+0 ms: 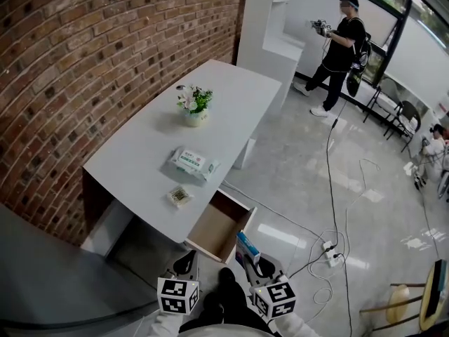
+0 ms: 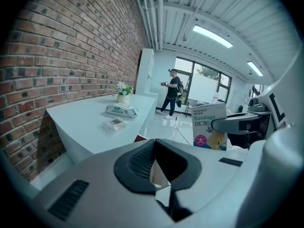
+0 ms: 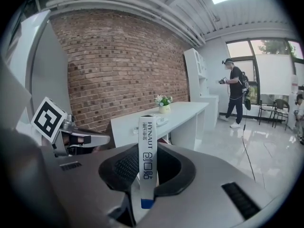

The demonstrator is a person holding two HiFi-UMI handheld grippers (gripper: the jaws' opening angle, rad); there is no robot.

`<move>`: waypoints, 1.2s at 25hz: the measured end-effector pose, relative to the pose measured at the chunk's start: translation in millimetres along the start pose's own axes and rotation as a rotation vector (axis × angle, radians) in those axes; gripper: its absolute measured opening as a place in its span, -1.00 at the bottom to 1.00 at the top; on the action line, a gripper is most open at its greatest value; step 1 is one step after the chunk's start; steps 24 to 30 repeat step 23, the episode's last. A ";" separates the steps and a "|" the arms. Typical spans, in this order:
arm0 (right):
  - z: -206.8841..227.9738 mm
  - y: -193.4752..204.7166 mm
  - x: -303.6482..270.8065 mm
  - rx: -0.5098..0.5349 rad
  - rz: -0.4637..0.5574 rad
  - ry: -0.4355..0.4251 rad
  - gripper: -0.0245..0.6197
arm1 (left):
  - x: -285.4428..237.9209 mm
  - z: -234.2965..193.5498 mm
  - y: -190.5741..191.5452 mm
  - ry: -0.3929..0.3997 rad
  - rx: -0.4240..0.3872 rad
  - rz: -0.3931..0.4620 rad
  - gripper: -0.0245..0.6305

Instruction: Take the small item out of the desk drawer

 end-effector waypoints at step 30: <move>-6.8 3.5 10.1 -0.018 0.015 0.045 -0.65 | 18.8 -6.0 -7.8 0.011 -0.019 0.036 -0.87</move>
Point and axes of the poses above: the fingertips, and each gripper's own axes: x backward along the fingers, z to its right, y out of its underside, the point moved 1 cm from there along x, backward along the fingers, and after that the axes turned 1 degree about -y, right-handed, at the moved point
